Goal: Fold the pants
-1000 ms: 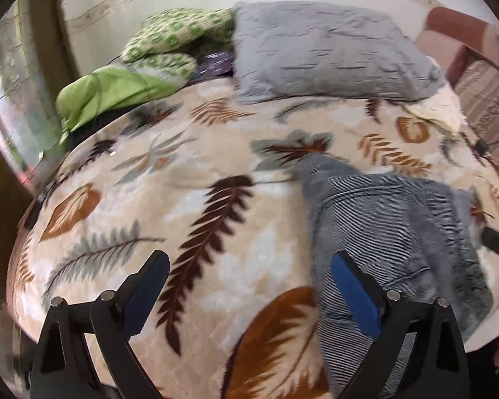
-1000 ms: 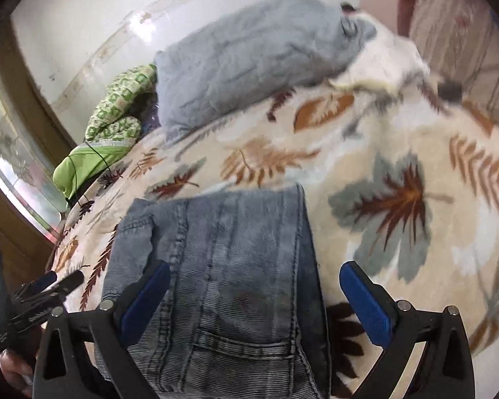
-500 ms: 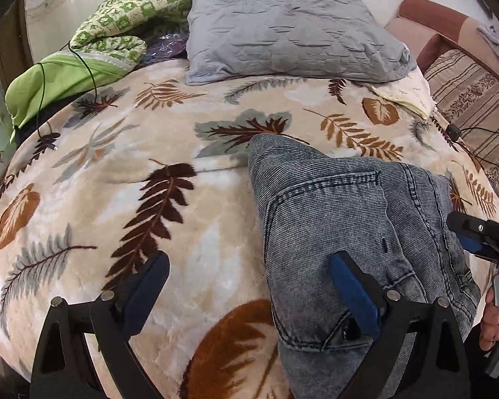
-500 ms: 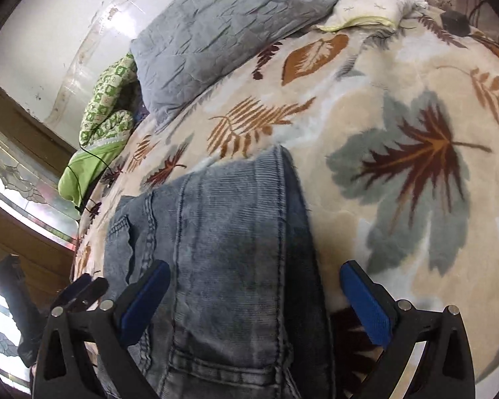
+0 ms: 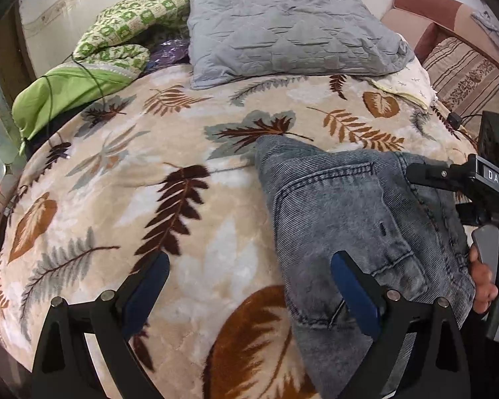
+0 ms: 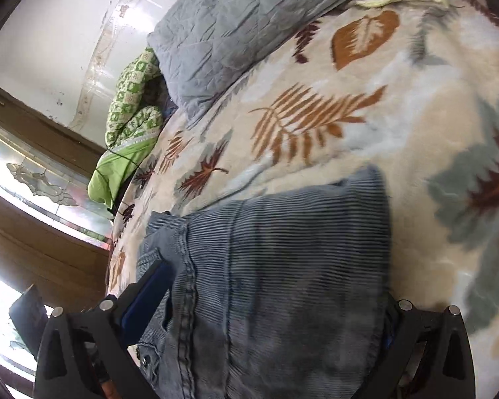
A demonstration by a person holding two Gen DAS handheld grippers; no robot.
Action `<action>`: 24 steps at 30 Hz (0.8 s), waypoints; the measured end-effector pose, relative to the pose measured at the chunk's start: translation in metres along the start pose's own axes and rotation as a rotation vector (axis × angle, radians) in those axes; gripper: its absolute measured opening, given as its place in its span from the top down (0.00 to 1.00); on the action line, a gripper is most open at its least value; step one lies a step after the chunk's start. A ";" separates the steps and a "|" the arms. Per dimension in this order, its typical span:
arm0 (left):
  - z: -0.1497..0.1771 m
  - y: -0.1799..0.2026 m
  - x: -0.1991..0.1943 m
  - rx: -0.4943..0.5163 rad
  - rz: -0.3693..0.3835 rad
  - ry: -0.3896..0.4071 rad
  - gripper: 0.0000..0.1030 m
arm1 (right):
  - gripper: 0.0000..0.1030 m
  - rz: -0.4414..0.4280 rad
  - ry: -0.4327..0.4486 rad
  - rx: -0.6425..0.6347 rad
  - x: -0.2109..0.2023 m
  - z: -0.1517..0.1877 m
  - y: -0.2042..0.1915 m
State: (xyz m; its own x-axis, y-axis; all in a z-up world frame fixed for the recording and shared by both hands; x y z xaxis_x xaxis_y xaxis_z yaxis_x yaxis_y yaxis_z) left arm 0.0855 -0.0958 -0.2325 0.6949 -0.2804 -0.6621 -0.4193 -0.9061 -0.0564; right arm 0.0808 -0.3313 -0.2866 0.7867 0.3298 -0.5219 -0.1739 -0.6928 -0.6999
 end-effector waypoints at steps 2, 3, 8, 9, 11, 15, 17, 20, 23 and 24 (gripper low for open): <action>0.005 -0.005 -0.001 -0.001 -0.024 -0.005 0.05 | 0.00 -0.002 -0.004 -0.010 0.001 0.001 -0.004; 0.007 -0.006 -0.001 -0.004 -0.028 -0.010 0.05 | 0.00 -0.009 -0.005 -0.011 0.000 0.002 -0.005; 0.022 -0.009 0.005 -0.043 -0.048 -0.032 0.05 | 0.00 -0.062 -0.028 -0.043 -0.012 0.012 -0.013; 0.024 -0.008 0.006 -0.045 -0.049 -0.034 0.05 | 0.00 -0.067 -0.032 -0.053 -0.016 0.015 -0.013; 0.026 -0.010 0.007 -0.061 -0.038 -0.047 0.05 | 0.00 -0.064 -0.034 -0.059 -0.025 0.018 -0.010; 0.026 -0.025 0.007 -0.156 0.009 -0.081 0.05 | 0.00 -0.061 -0.014 -0.037 -0.051 0.022 0.003; 0.024 -0.030 0.011 -0.209 0.055 -0.083 0.05 | 0.00 -0.023 -0.016 -0.045 -0.059 0.025 0.012; 0.031 -0.026 0.026 -0.263 0.161 -0.147 0.05 | 0.00 -0.005 -0.046 -0.031 -0.064 0.031 0.024; 0.032 -0.026 0.030 -0.333 0.203 -0.124 0.05 | 0.00 -0.013 -0.058 -0.069 -0.062 0.034 0.020; 0.032 -0.025 0.028 -0.349 0.225 -0.107 0.05 | 0.00 -0.012 -0.064 -0.082 -0.060 0.036 0.018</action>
State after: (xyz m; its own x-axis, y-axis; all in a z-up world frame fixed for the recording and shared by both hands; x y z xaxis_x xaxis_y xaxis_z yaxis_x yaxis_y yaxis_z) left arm 0.0968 -0.0709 -0.2730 0.5363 -0.4658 -0.7039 -0.3183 -0.8840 0.3424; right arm 0.0094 -0.3408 -0.2859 0.7485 0.3770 -0.5456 -0.1132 -0.7380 -0.6653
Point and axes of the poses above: each gripper's, at about its wrist camera, not at the fingertips, and x roughly the way its jaws point, y to its right, z to its underside, the point moved 5 cm from there along x, roughly the way its jaws point, and after that the axes turned 11 degrees about y, right-handed, at the moved point
